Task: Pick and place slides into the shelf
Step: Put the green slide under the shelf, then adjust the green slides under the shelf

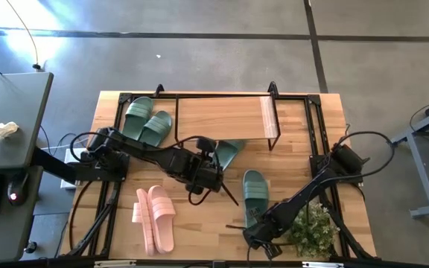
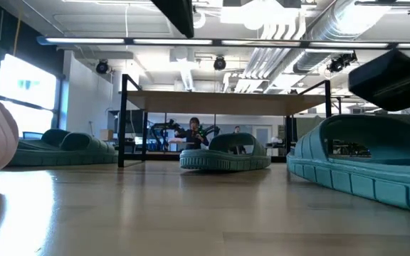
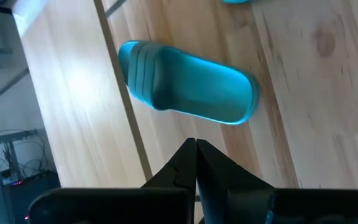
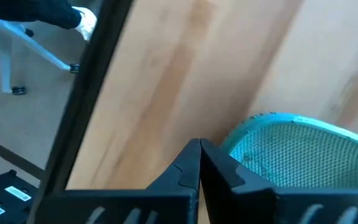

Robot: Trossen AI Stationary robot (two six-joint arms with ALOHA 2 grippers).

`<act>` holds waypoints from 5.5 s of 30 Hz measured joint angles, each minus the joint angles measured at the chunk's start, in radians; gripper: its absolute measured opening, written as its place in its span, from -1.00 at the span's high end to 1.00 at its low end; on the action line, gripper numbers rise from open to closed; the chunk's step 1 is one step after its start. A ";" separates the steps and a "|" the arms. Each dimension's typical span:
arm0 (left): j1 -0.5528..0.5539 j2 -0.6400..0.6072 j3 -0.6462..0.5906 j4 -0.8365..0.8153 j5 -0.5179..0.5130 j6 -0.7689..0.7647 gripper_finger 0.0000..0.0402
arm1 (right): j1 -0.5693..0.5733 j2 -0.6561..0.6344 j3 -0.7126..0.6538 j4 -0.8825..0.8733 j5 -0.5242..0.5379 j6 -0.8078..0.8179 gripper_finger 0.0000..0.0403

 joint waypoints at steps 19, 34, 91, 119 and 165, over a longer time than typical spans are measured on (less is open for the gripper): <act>0.000 -0.008 0.000 -0.020 -0.008 0.042 1.00 | -0.117 -0.002 0.002 -0.154 0.042 0.049 1.00; 0.000 -0.008 0.000 0.006 -0.014 0.051 1.00 | -0.066 0.001 -0.002 -0.296 0.048 0.275 1.00; 0.000 -0.007 0.000 0.064 -0.015 0.060 1.00 | -0.400 0.000 0.000 -0.491 0.341 0.304 1.00; 0.000 -0.007 0.000 0.059 0.001 0.037 1.00 | -0.526 -0.001 0.000 -0.618 0.468 0.215 1.00; -0.065 0.004 -0.178 0.235 0.776 0.282 1.00 | -0.067 -0.584 0.000 -0.677 0.530 0.590 1.00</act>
